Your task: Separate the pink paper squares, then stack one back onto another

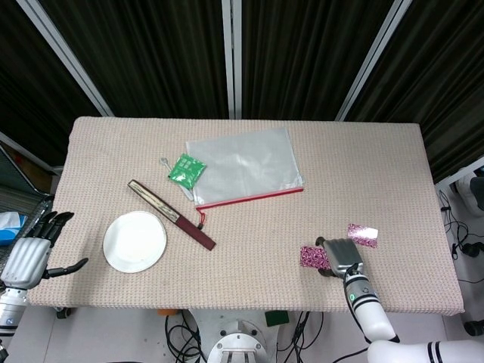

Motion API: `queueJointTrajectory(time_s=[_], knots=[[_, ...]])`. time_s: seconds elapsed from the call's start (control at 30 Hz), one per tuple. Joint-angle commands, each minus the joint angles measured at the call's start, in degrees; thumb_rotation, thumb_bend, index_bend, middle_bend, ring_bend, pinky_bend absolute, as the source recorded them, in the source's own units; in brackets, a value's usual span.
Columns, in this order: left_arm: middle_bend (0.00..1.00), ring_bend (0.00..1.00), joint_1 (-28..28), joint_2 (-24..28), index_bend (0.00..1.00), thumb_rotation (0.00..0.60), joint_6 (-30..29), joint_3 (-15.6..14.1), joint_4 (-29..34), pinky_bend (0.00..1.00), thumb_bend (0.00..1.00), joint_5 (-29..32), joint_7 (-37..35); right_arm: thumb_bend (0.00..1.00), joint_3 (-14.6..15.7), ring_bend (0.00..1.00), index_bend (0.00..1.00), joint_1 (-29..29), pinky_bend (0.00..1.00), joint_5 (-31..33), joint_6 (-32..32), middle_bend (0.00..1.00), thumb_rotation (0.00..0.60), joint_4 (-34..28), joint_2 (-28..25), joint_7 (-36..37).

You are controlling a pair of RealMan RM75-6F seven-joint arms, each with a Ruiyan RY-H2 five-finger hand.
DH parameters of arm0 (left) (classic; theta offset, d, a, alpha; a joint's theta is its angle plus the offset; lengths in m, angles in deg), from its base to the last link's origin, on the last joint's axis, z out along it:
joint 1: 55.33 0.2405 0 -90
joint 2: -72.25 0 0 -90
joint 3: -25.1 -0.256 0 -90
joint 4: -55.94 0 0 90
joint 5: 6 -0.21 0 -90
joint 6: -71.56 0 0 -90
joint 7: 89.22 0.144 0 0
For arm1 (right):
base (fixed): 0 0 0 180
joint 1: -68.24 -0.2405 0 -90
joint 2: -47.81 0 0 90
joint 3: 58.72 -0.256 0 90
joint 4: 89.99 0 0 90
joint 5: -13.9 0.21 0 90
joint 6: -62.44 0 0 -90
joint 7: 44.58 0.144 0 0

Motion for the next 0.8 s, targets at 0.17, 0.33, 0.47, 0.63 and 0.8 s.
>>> queueJointTrajectory(time_s=[0.17, 0.33, 0.47, 0.63, 0.8], knots=[[0.12, 0.06, 0.2, 0.2, 0.09, 0.164, -0.3, -0.1, 0.2, 0.23, 0.07, -0.2, 0.1, 0.43, 0.8, 0.99, 0.33, 2.2, 0.90, -4.1, -3.7, 1.00, 0.588, -3.1, -4.4, 2.0], [0.12, 0.06, 0.0, -0.1, 0.09, 0.164, -0.5, -0.3, -0.1, 0.23, 0.07, -0.9, -0.8, 0.42, 0.9, 0.99, 0.33, 4.6, 0.90, -5.1, -7.0, 1.00, 0.586, 0.3, -7.0, 3.2], [0.12, 0.06, 0.0, -0.5, 0.09, 0.164, -0.6, -0.5, -0.5, 0.23, 0.07, -1.4, -0.6, 0.39, 0.5, 0.99, 0.33, 5.1, 0.90, -3.2, -5.2, 1.00, 0.586, 4.1, -6.7, 4.1], [0.12, 0.06, -0.1, -0.4, 0.09, 0.165, -0.5, -0.7, 0.0, 0.23, 0.07, -1.7, -1.6, 0.39, -1.7, 0.99, 0.32, 5.2, 0.90, -1.2, -2.8, 1.00, 0.587, 7.8, -5.2, 6.6], [0.12, 0.06, 0.1, 0.0, 0.09, 0.164, -0.6, -0.7, 0.3, 0.23, 0.07, -1.4, -1.4, 0.39, -3.3, 0.99, 0.32, 4.6, 0.90, 1.5, -0.8, 1.00, 0.587, 11.1, -4.3, 6.3]])
